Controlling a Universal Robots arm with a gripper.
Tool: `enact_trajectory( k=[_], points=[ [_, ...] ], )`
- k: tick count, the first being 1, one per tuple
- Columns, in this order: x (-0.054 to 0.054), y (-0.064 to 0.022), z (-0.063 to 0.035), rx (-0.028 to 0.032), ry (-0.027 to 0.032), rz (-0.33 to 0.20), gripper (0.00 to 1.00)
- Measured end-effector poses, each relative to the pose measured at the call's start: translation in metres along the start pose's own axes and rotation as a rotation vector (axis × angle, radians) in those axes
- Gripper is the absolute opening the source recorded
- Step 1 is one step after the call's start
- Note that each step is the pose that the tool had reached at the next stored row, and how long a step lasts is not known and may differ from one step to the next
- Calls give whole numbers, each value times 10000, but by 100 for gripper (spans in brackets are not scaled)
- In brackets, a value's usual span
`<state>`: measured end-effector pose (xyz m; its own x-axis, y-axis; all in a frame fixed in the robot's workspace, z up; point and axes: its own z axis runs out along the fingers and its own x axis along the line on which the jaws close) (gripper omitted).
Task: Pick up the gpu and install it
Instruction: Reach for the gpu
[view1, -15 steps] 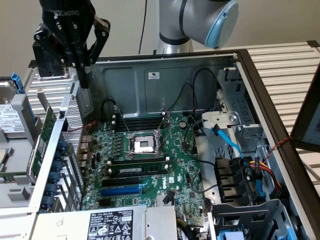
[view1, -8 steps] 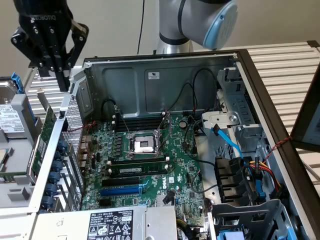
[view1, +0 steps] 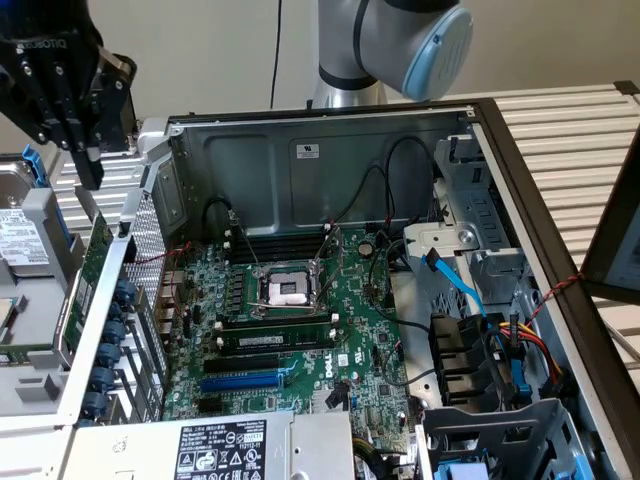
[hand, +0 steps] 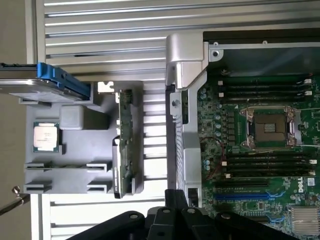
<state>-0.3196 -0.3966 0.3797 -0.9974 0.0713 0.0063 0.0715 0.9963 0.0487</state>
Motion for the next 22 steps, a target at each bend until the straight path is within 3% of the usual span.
enact_trajectory(
  k=[11, 13, 17, 18, 20, 22],
  points=[
    [497, -38, 40, -66, -20, -2, 11],
    [583, -44, 53, -91, -92, -6, 11],
    [737, -57, 73, -148, -386, -22, 11],
    [783, -60, 77, -177, -414, -23, 11],
    [863, -66, 81, -248, -412, -21, 11],
    [898, -68, 85, -270, -411, -21, 11]
  ],
)
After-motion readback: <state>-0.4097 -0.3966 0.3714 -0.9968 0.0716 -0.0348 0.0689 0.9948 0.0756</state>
